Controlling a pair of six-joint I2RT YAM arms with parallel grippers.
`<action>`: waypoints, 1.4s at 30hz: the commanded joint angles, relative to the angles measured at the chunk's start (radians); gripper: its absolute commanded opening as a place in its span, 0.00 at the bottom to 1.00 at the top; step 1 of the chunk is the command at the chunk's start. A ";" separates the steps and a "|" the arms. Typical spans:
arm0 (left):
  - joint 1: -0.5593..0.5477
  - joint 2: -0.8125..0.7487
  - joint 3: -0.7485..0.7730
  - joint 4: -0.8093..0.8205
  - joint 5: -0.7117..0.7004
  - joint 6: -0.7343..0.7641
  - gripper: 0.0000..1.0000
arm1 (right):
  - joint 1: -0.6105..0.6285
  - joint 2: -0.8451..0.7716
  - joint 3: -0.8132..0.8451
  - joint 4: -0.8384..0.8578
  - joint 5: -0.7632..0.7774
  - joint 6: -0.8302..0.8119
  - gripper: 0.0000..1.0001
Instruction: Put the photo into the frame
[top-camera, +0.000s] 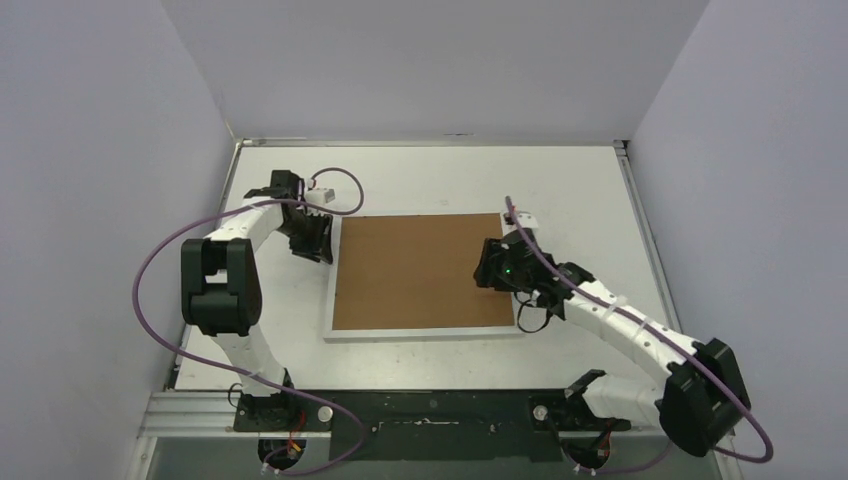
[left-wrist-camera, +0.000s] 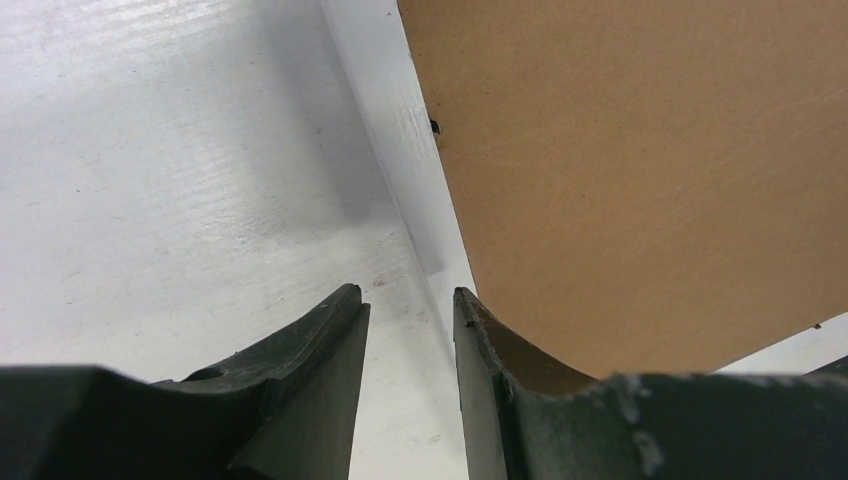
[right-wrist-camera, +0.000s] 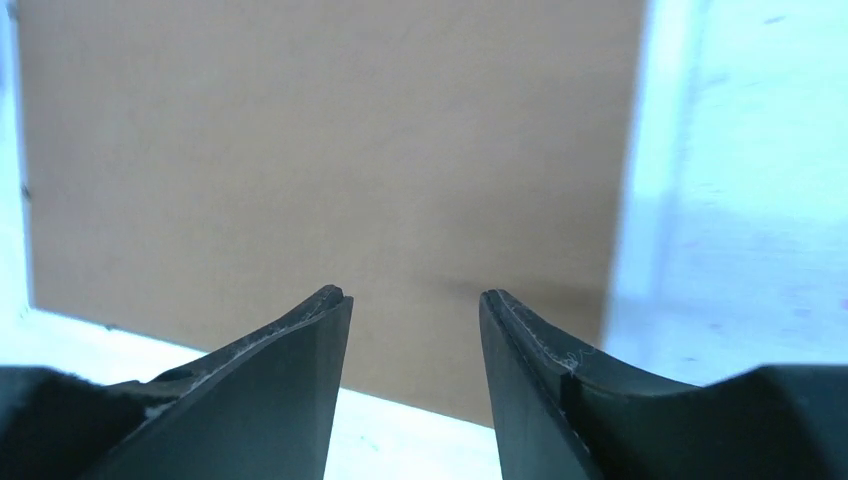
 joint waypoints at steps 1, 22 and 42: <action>0.009 -0.042 0.040 -0.015 0.021 0.010 0.35 | -0.156 -0.133 -0.031 -0.070 -0.049 -0.034 0.53; -0.006 -0.022 -0.030 0.044 0.020 -0.007 0.35 | -0.411 -0.064 -0.207 0.084 -0.412 -0.025 0.52; -0.011 -0.013 -0.085 0.091 0.020 0.000 0.28 | -0.411 -0.056 -0.231 0.117 -0.450 -0.003 0.52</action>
